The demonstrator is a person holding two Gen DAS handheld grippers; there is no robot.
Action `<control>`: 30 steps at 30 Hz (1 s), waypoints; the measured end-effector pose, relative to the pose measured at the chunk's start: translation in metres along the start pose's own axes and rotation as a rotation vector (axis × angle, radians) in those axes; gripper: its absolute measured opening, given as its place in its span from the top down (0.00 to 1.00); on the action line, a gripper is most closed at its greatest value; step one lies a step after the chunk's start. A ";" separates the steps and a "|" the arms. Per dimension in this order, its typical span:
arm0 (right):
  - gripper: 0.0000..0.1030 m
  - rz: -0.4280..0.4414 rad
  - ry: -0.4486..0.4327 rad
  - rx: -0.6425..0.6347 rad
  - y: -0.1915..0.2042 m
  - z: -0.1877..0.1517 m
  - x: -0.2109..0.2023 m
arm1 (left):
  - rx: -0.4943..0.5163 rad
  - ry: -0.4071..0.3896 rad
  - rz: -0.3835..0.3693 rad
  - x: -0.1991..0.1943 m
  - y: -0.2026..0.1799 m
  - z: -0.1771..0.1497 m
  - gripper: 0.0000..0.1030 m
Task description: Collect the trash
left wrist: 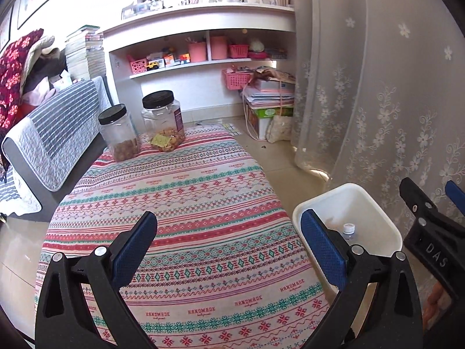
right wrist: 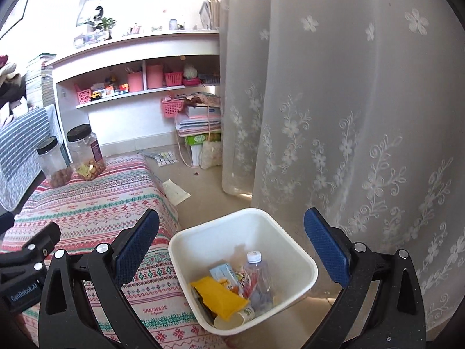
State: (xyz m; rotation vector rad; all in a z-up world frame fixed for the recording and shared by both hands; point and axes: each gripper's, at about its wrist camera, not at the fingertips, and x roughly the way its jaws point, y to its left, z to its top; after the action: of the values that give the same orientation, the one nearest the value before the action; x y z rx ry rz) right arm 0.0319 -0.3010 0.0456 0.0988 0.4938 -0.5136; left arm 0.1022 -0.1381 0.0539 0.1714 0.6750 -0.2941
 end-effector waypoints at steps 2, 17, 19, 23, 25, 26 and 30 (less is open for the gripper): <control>0.07 0.003 0.003 -0.003 0.003 0.000 0.003 | -0.007 -0.004 0.009 0.000 0.002 0.000 0.07; 0.07 0.025 0.044 -0.003 0.012 -0.002 0.014 | -0.007 -0.019 0.055 0.001 0.008 0.002 0.07; 0.07 0.024 0.049 -0.004 0.012 -0.003 0.016 | -0.006 -0.023 0.058 0.001 0.009 0.002 0.07; 0.07 0.026 0.059 -0.007 0.013 -0.004 0.017 | -0.016 -0.019 0.057 0.002 0.011 0.002 0.07; 0.07 0.027 0.069 -0.014 0.014 -0.005 0.018 | -0.022 -0.017 0.056 0.003 0.012 0.003 0.07; 0.07 0.027 0.072 -0.016 0.015 -0.005 0.019 | -0.025 -0.016 0.056 0.003 0.013 0.003 0.07; 0.07 0.030 0.082 -0.019 0.015 -0.006 0.021 | -0.030 -0.016 0.055 0.003 0.014 0.003 0.07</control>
State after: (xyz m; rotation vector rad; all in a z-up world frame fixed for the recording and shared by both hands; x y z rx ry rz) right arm 0.0531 -0.2959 0.0299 0.1090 0.5767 -0.4769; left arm 0.1112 -0.1259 0.0553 0.1588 0.6570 -0.2325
